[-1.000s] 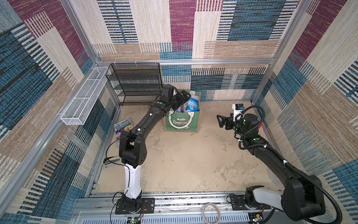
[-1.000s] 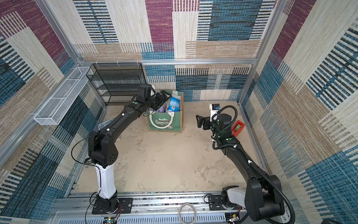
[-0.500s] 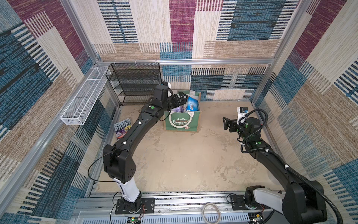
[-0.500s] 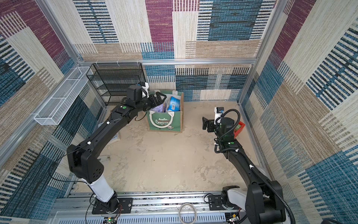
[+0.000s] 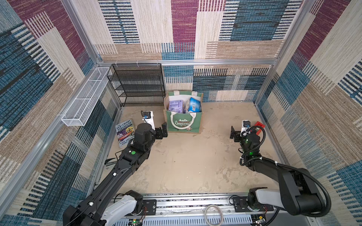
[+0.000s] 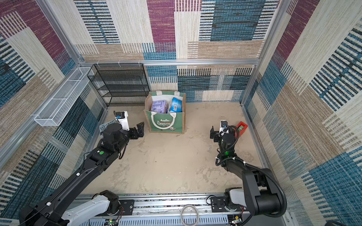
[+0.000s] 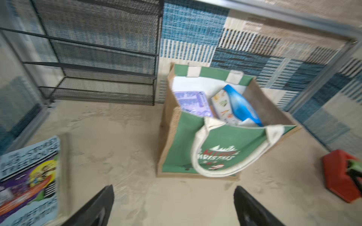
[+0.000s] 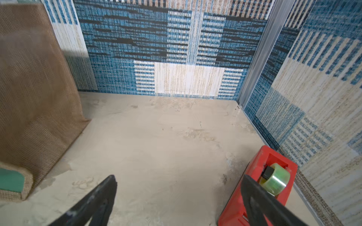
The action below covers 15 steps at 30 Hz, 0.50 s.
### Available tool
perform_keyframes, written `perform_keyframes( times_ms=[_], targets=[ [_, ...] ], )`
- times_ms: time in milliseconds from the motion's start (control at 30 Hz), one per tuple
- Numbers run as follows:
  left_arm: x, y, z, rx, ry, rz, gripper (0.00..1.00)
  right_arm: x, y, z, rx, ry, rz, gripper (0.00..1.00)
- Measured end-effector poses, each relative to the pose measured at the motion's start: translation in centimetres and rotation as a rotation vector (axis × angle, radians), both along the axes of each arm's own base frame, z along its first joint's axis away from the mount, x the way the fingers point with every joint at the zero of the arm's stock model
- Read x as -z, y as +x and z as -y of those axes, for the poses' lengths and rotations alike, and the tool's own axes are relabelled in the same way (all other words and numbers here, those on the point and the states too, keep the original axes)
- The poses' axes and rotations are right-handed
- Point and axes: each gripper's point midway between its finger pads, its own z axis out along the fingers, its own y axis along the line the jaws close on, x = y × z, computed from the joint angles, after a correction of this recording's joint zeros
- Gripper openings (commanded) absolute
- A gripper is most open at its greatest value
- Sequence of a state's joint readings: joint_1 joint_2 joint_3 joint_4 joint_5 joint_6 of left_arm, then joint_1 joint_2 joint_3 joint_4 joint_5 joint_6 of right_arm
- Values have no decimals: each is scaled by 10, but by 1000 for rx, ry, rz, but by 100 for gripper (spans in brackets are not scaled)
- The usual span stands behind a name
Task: Put tissues into the canvas bag
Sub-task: Reset both arms
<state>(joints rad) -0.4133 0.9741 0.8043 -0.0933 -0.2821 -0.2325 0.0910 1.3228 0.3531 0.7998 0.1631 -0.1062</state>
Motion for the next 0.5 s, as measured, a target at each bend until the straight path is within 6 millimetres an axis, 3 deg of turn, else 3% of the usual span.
perform_keyframes(
  times_ms=[167, 367, 500],
  targets=[
    [50, -17, -49, -147, 77, -38, 99, 11, -7, -8, -52, 11, 27, 99],
    [127, -32, -104, -315, 98, -134, 100, 33, -16, -5, -52, 14, 24, 99],
    [129, -26, -121, -379, 101, -71, 100, 26, -15, 1, -51, 40, 73, 99]
  ],
)
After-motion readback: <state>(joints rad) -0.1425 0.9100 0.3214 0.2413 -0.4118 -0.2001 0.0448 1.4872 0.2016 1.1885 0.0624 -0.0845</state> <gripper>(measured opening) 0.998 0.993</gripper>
